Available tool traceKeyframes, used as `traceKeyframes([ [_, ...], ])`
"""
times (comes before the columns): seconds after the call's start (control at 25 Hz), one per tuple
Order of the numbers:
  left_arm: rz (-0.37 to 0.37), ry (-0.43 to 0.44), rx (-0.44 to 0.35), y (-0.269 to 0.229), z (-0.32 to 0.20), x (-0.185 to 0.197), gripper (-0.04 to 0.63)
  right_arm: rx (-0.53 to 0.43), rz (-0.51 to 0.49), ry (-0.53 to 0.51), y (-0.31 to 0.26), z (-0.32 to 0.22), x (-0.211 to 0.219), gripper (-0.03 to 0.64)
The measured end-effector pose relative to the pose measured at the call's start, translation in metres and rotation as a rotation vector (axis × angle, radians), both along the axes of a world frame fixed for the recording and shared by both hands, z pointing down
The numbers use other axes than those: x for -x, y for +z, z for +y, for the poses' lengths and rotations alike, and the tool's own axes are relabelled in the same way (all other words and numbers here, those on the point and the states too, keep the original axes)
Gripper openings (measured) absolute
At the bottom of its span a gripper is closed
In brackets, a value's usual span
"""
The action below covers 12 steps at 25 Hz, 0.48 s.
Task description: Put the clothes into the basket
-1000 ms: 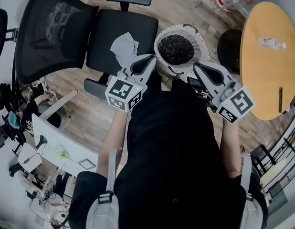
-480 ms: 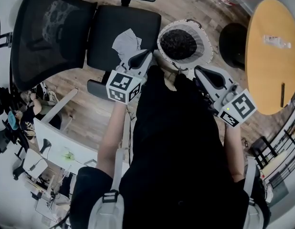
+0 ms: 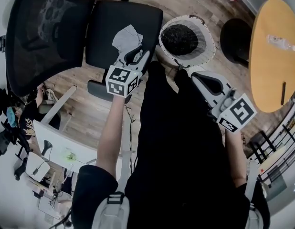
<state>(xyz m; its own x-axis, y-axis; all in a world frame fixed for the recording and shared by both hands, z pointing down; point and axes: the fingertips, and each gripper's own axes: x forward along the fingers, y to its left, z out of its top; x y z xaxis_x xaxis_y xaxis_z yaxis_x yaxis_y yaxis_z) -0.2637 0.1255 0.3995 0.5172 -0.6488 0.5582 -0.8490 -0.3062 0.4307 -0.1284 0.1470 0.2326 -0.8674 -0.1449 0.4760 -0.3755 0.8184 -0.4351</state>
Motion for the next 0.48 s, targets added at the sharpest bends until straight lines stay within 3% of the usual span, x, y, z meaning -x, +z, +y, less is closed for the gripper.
traceKeyframes([
  [0.32, 0.007, -0.019, 0.092, 0.054, 0.004, 0.013, 0.182, 0.039, 0.043, 0.004, 0.014, -0.005, 0.003, 0.017],
  [0.48, -0.023, -0.037, 0.149, 0.089, 0.006, 0.023, 0.231, 0.06, 0.054, -0.009, 0.023, -0.006, 0.011, 0.017],
])
